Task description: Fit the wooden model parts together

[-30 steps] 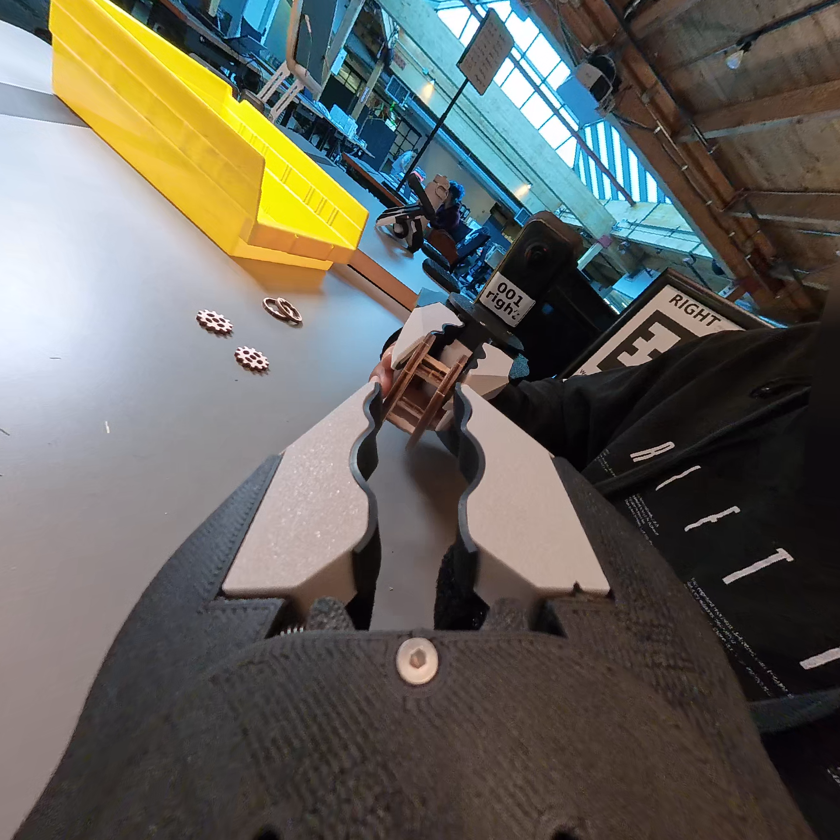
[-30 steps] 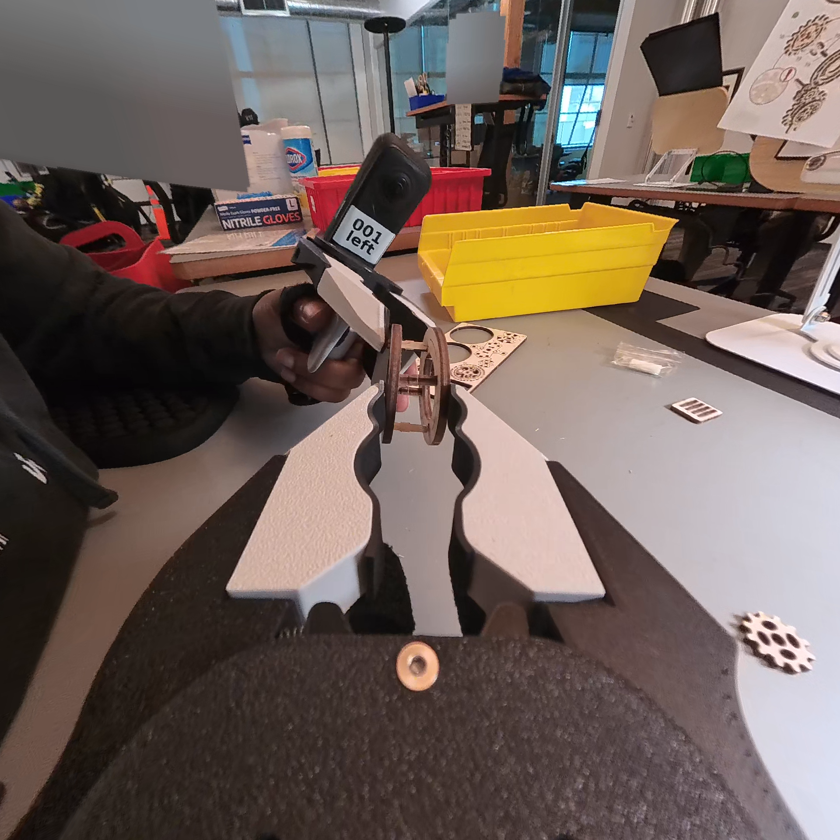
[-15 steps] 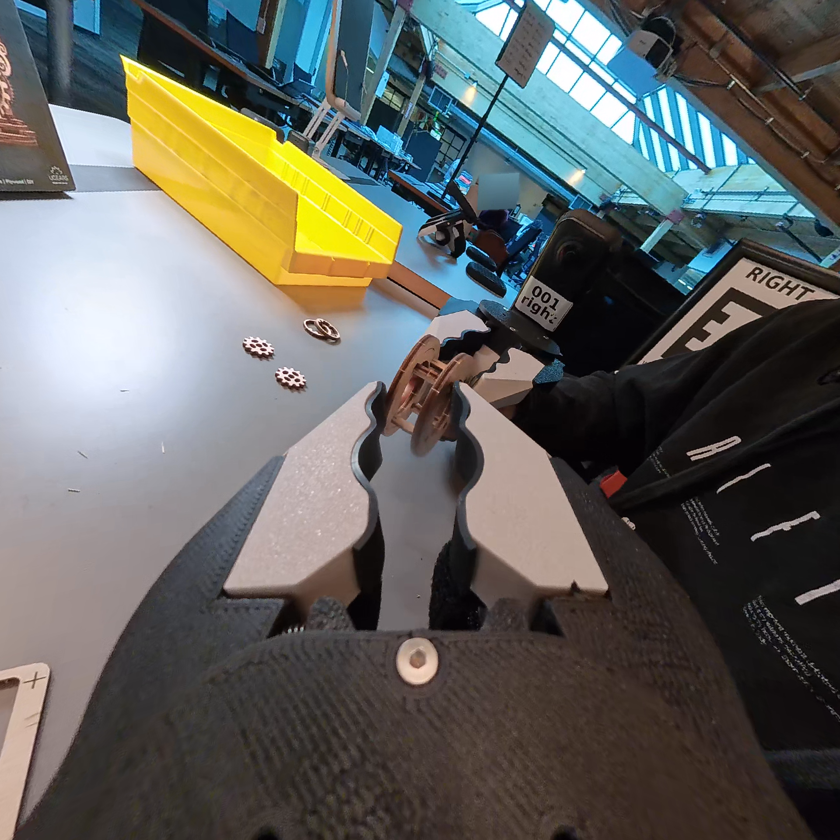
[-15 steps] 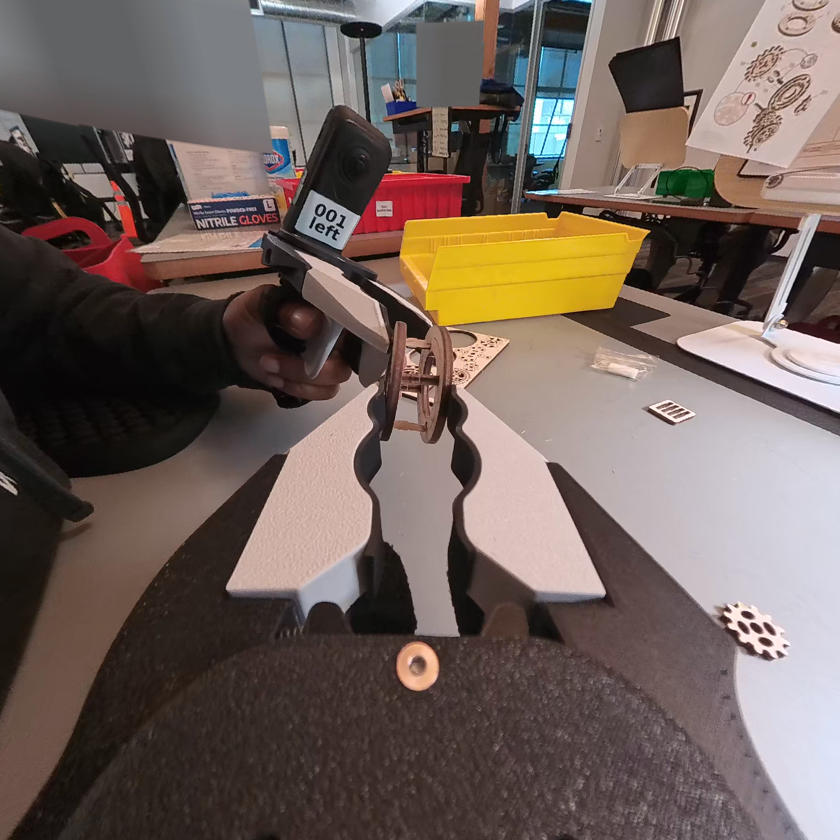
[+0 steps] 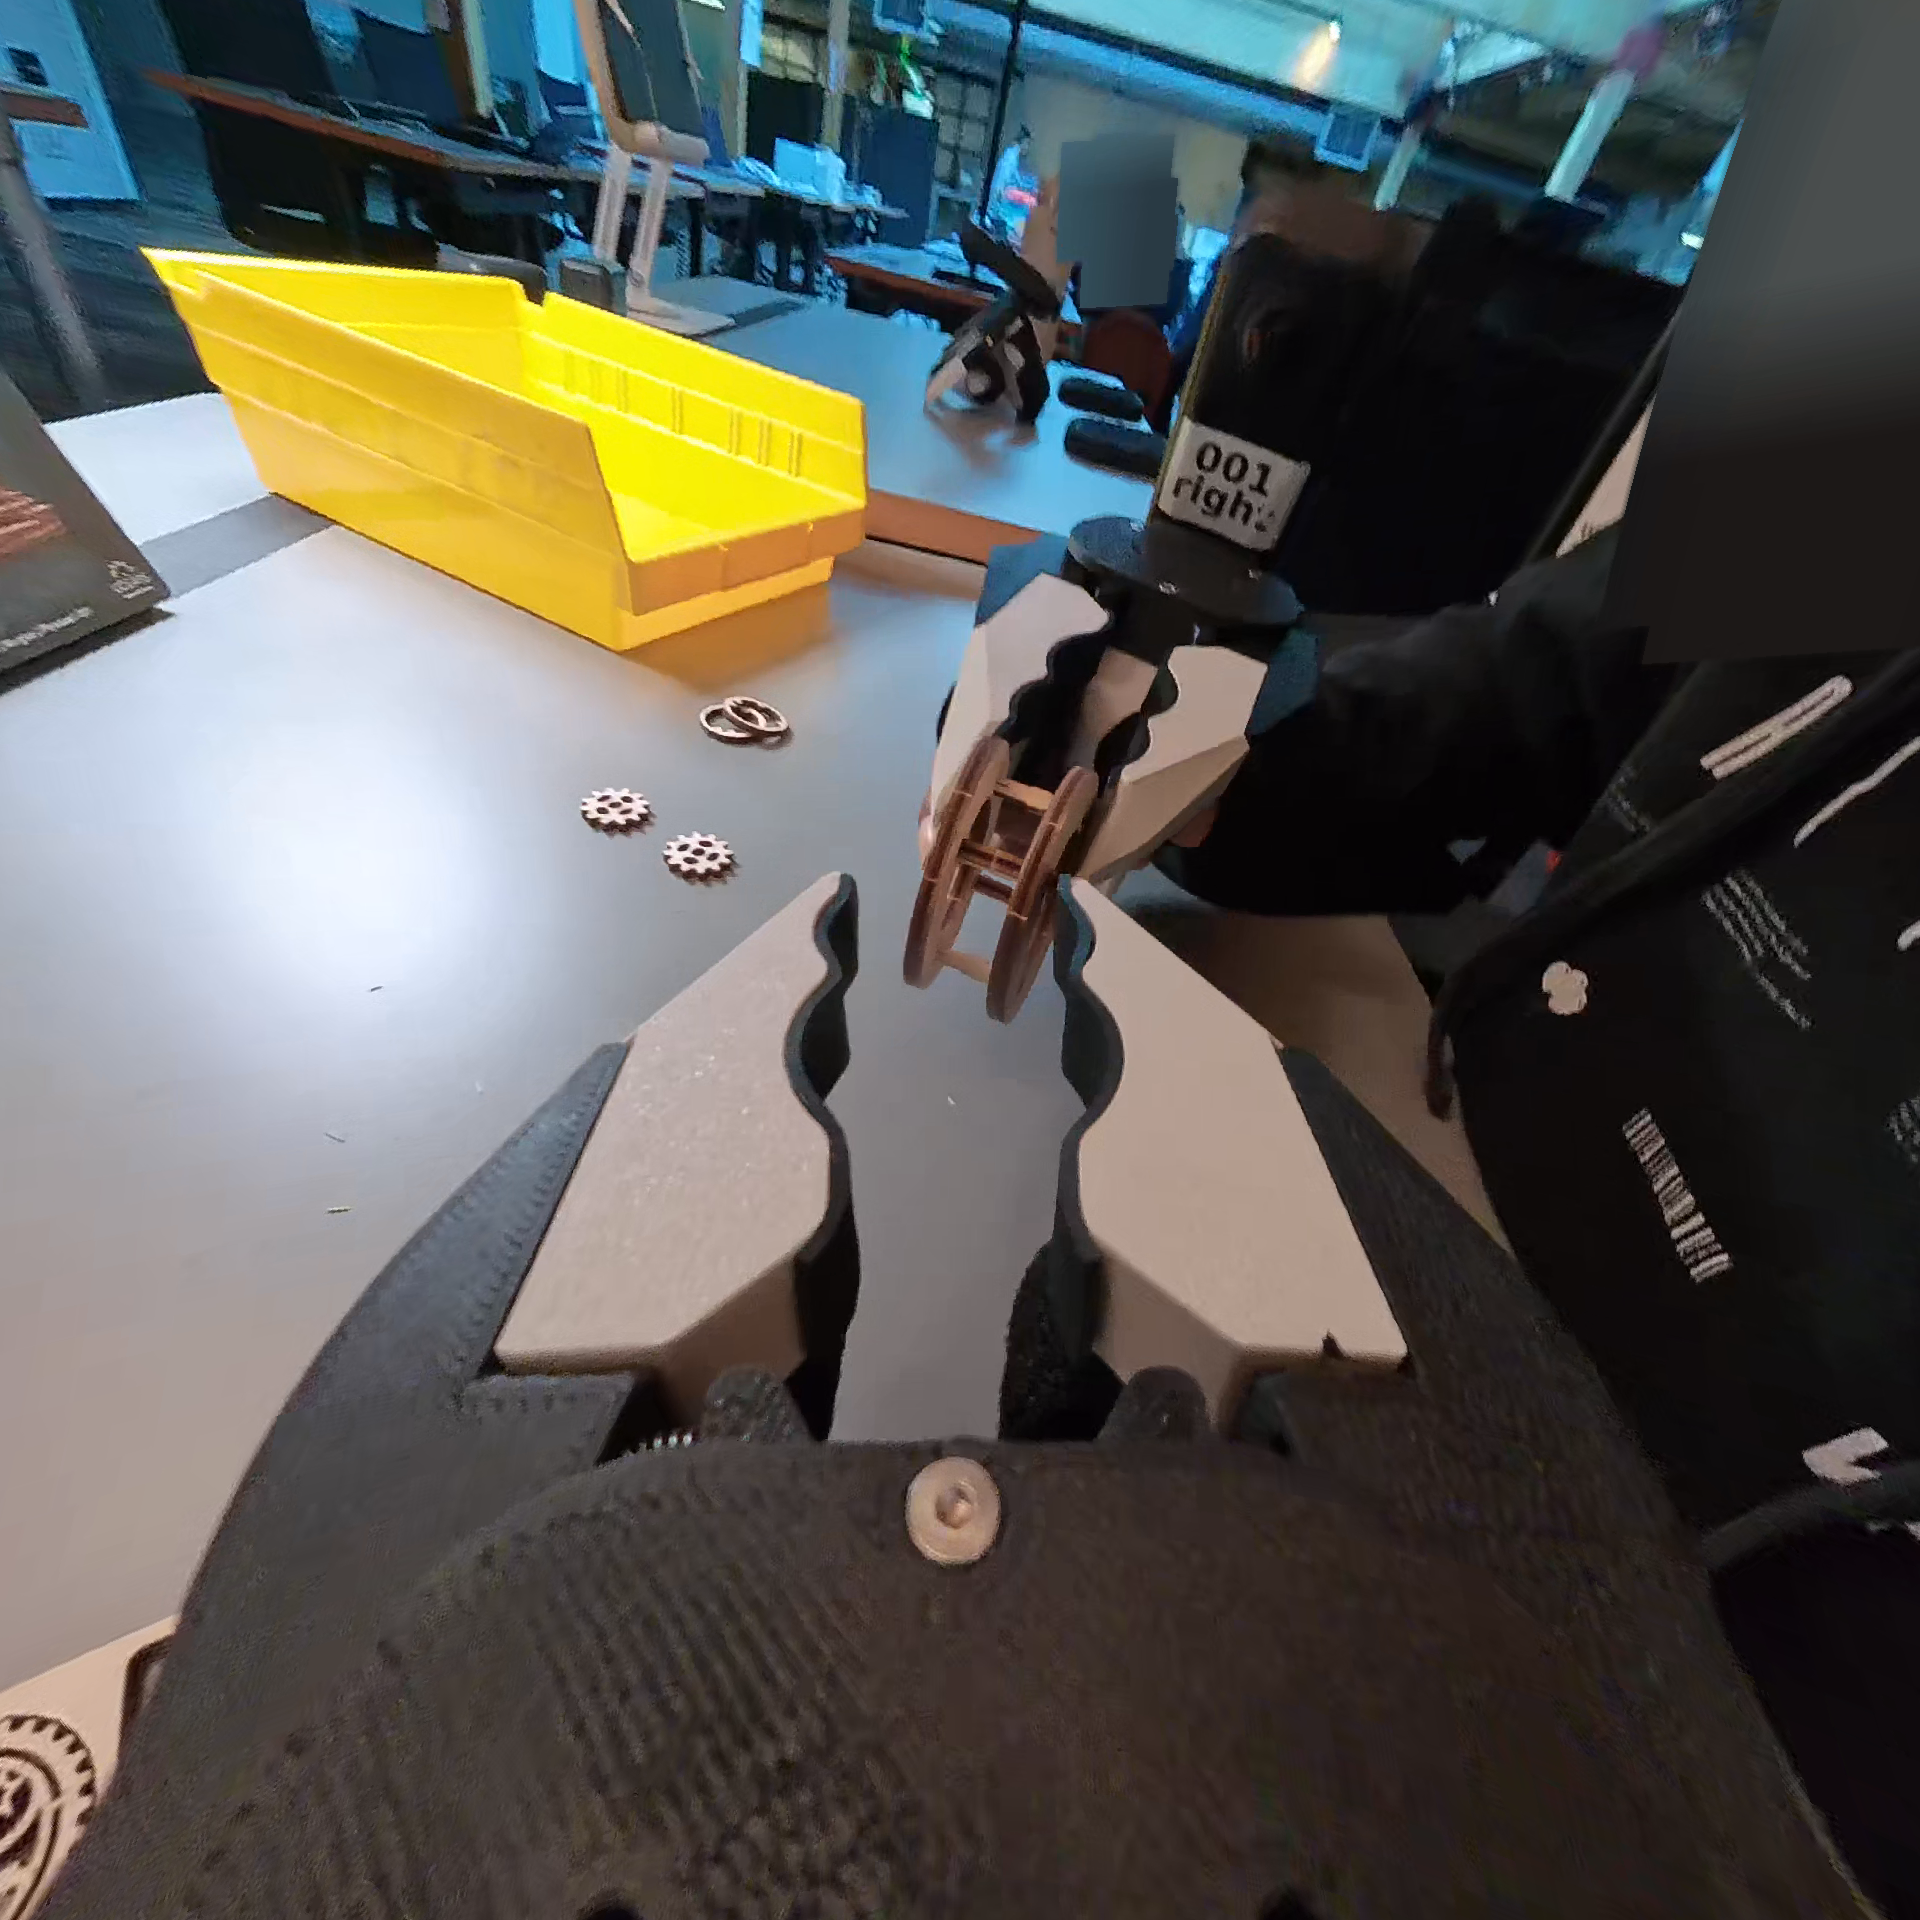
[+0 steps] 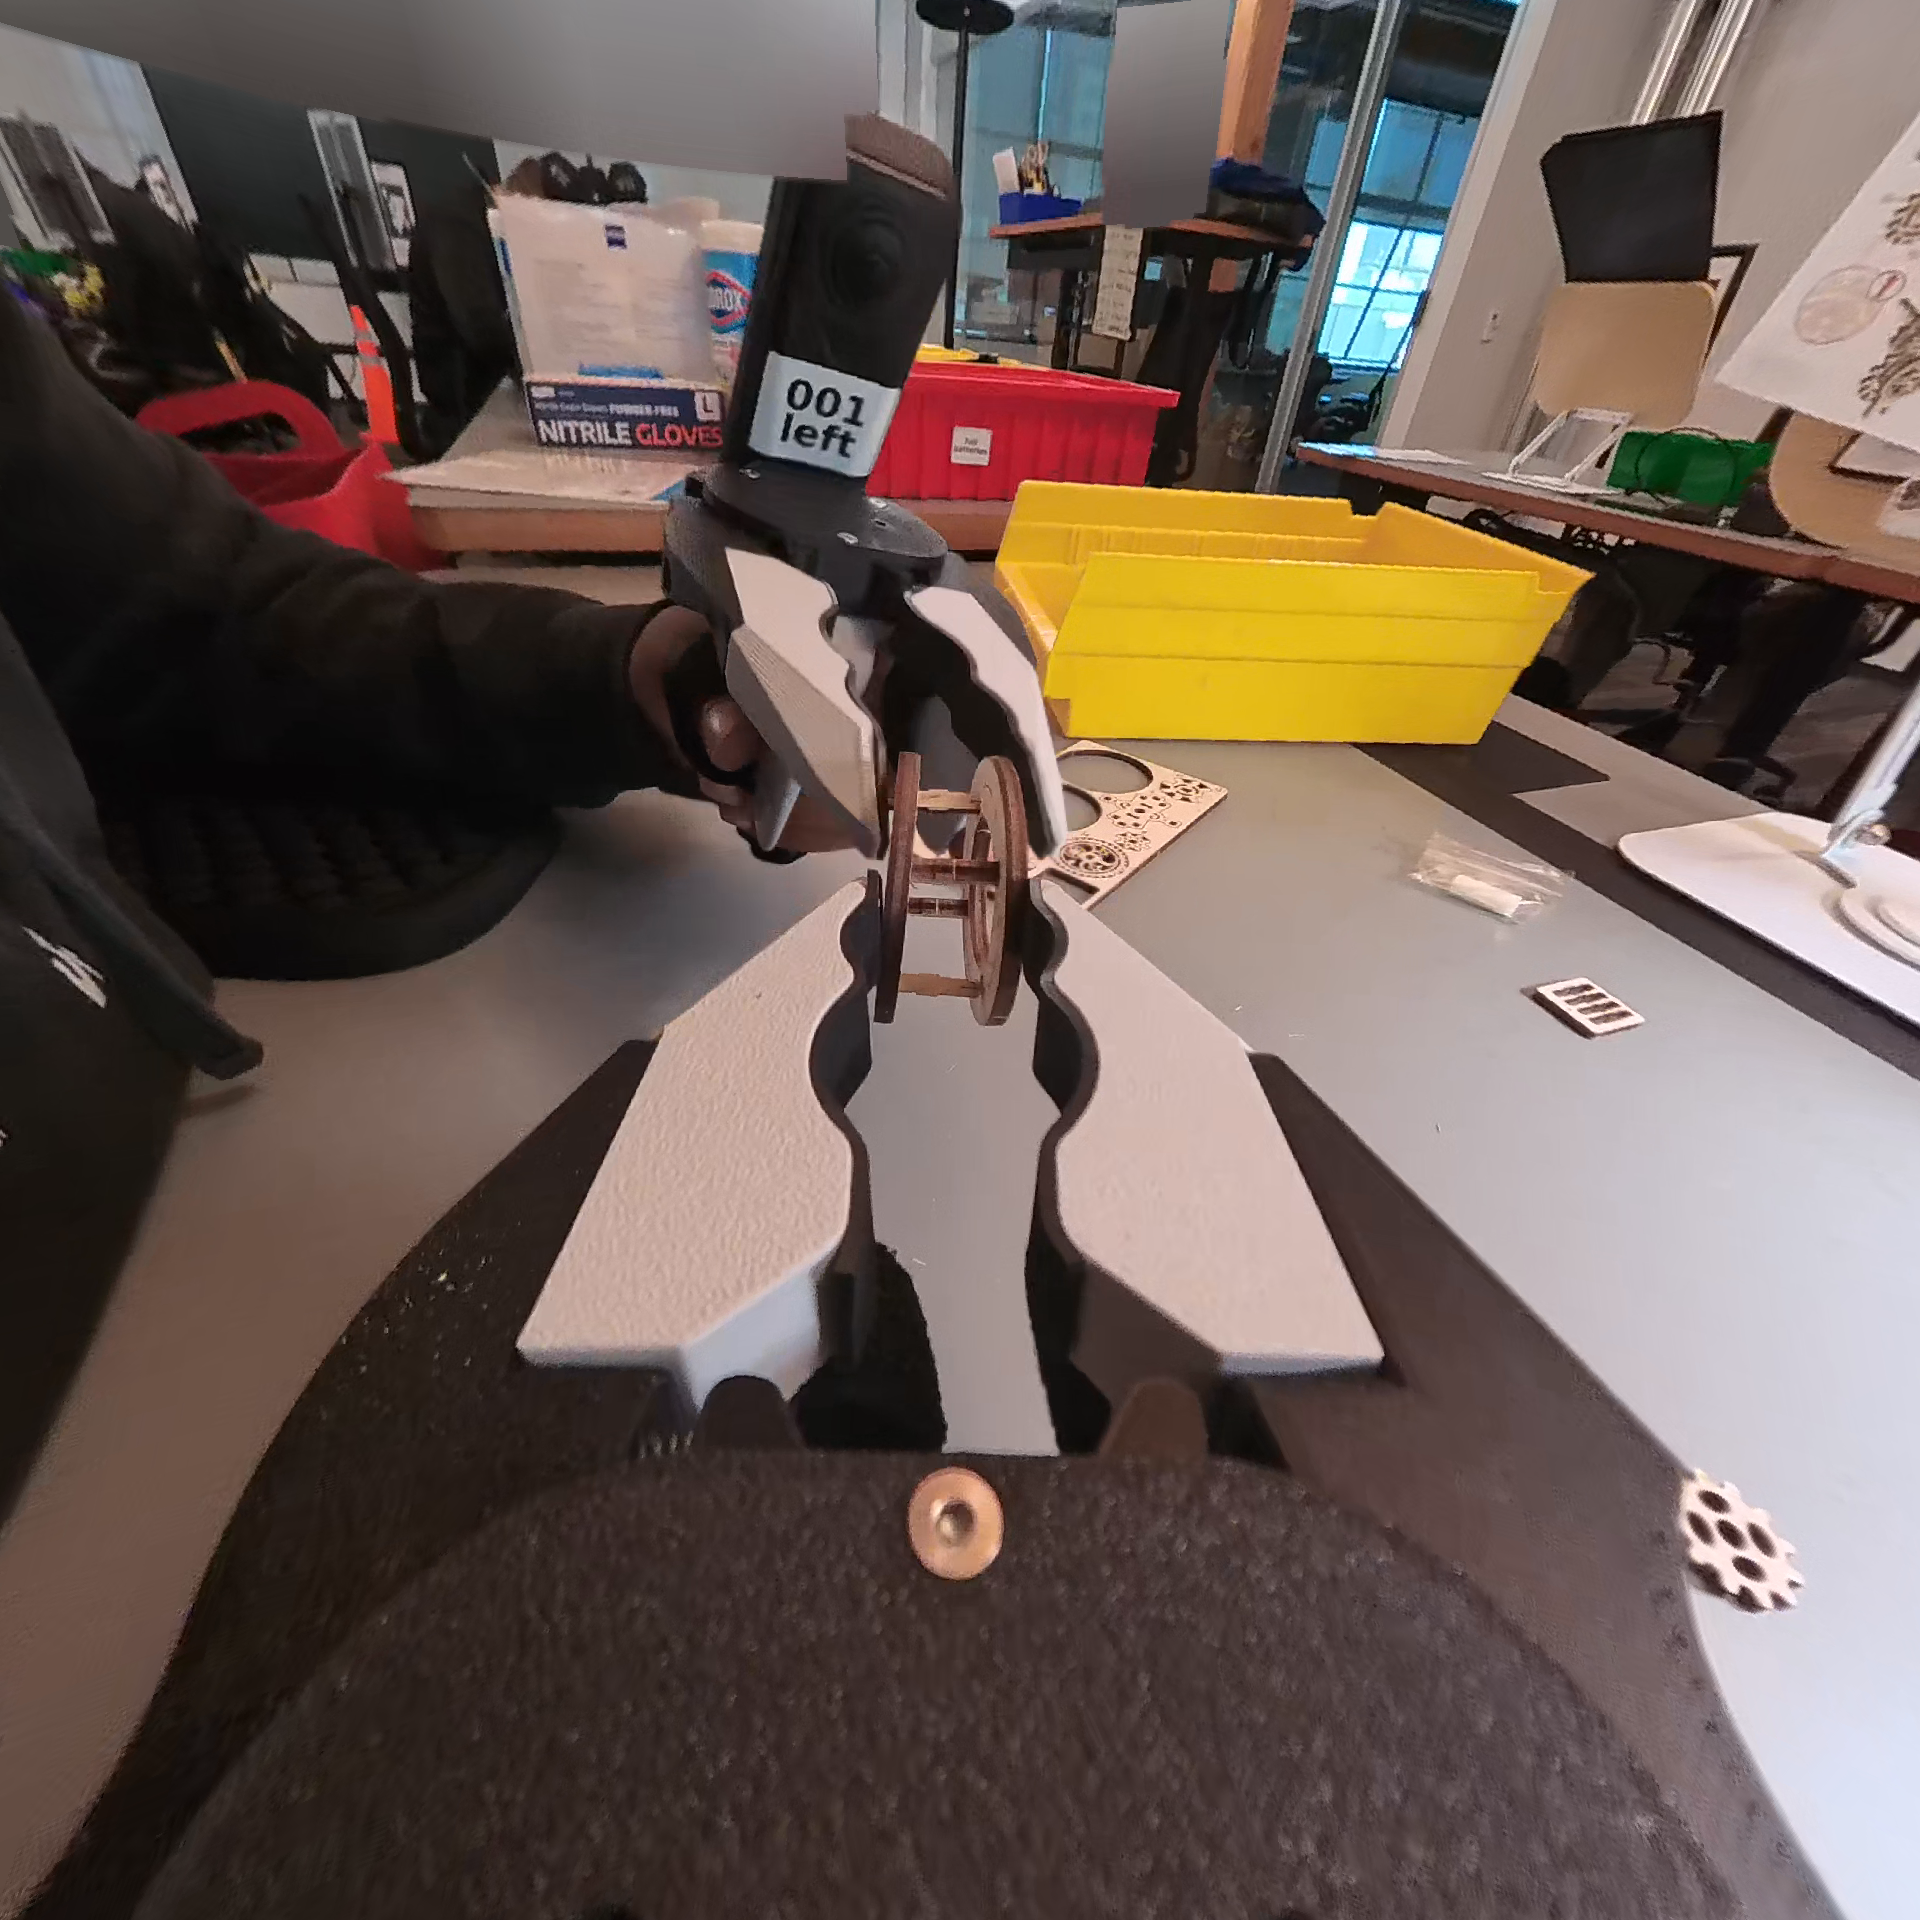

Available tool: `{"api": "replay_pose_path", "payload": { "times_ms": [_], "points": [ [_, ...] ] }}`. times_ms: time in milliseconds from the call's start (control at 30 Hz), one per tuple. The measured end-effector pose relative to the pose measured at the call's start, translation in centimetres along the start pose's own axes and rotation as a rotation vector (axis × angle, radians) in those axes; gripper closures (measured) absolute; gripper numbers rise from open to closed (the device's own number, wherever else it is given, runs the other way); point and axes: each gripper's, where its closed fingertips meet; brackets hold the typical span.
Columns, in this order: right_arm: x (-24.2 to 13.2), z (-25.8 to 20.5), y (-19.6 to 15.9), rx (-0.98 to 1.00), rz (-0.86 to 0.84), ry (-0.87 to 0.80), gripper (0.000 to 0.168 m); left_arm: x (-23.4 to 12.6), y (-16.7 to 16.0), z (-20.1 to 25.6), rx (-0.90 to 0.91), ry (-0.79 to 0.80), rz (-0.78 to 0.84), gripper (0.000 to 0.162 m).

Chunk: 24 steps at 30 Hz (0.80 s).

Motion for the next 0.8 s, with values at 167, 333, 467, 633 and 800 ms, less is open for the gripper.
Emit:
{"api": "replay_pose_path", "payload": {
  "times_ms": [167,333,467,633,800],
  "points": [
    [-0.2,-0.4,0.4,-0.077,0.020,-0.012,0.144,0.3,-0.3,0.9,0.035,-0.040,-0.006,0.135],
    [-0.5,-0.5,1.6,-0.084,0.089,-0.013,0.142,0.0,0.7,1.6,0.107,-0.055,0.068,0.139],
    [-0.4,-0.6,1.6,0.018,0.099,0.040,0.132,-0.6,1.8,1.8,0.069,-0.094,0.165,0.140],
    [-0.3,-1.2,1.8,0.031,0.099,0.070,0.143,-0.7,1.9,1.9,0.066,-0.119,0.206,0.139],
    [-0.4,-0.3,0.9,-0.058,-0.006,0.014,0.145,-0.7,1.1,0.9,0.116,-0.061,0.122,0.121]
  ]
}}
Point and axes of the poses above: each gripper's, where its closed fingertips meet, x out along the fingers, y out of its top, z = x × y across the jaws, and after that the axes turned 1 degree about -y, right-handed
